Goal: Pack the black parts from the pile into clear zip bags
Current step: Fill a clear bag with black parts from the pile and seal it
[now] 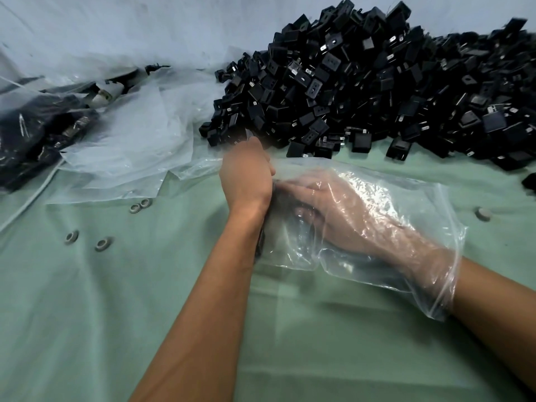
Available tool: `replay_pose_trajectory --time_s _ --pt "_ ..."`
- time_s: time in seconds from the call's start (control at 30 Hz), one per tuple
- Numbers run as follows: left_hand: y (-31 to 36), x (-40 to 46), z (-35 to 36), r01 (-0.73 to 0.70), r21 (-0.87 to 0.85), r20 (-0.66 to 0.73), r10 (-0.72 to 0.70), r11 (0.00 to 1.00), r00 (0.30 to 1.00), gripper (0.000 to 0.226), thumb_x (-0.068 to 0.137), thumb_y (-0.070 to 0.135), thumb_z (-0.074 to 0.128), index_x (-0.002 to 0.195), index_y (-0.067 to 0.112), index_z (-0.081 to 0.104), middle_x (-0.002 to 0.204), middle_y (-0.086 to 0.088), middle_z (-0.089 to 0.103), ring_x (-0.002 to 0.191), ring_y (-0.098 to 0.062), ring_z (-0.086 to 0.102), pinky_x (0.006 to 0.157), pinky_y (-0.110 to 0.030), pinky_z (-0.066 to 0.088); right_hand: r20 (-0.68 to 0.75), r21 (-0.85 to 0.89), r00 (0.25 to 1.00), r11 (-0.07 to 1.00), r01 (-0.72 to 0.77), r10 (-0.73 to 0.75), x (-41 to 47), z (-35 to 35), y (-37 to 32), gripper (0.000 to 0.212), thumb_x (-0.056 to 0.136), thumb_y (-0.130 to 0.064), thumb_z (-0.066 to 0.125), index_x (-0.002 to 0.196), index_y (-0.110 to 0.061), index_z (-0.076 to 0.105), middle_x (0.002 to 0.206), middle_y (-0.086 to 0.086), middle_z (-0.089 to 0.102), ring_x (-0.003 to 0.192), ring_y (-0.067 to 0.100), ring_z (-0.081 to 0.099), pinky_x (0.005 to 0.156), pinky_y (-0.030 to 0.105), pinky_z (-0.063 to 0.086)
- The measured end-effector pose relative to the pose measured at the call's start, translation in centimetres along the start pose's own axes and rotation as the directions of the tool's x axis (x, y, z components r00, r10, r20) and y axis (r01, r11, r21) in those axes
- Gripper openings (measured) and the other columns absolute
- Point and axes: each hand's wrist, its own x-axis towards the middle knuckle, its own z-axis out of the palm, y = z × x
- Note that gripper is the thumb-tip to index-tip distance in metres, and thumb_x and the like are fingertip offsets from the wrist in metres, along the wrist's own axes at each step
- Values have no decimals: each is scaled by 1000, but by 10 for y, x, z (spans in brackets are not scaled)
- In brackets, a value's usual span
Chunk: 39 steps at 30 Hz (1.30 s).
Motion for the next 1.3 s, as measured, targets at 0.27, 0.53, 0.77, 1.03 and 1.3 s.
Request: replay_pose_trajectory --time_s 0.27,0.53,0.77,1.03,1.3 --pt "-1 -5 -1 -406 570 197 361 714 912 38 104 42 44 71 23 45 64 7 51 64 -20 50 57 -35 30 22 -298 946 901 315 -323 8 -30 31 23 102 5 47 105 -1 69 93 0 73 85 8 70 75 23 59" --pt "-4 -9 6 -431 730 317 296 530 901 23 103 37 50 89 19 53 81 -2 60 76 -27 52 68 -36 39 417 -763 907 518 388 -64 3 -96 35 46 105 -44 49 149 -33 45 157 -6 46 144 8 36 121 31 29" --pt "-3 -13 10 -388 778 285 274 494 919 21 101 36 55 87 20 53 75 3 53 74 -24 49 68 -35 36 197 -591 968 807 -10 156 -49 -182 -25 17 92 -6 70 99 -17 82 111 -3 79 106 8 73 90 28 61" --pt "10 -25 14 -465 740 399 240 487 885 28 101 45 54 89 20 60 88 -2 66 86 -26 61 78 -40 53 -595 -619 780 729 -292 -194 -9 -205 -2 41 87 8 49 85 -24 75 92 0 73 76 10 68 76 34 57" --pt "64 -98 84 -634 491 571 328 598 752 39 92 62 56 91 23 59 84 2 66 81 -24 62 67 -36 47 -27 -980 995 196 -45 94 24 -204 -16 52 93 -6 63 141 -26 62 137 4 56 121 27 59 98 44 50"
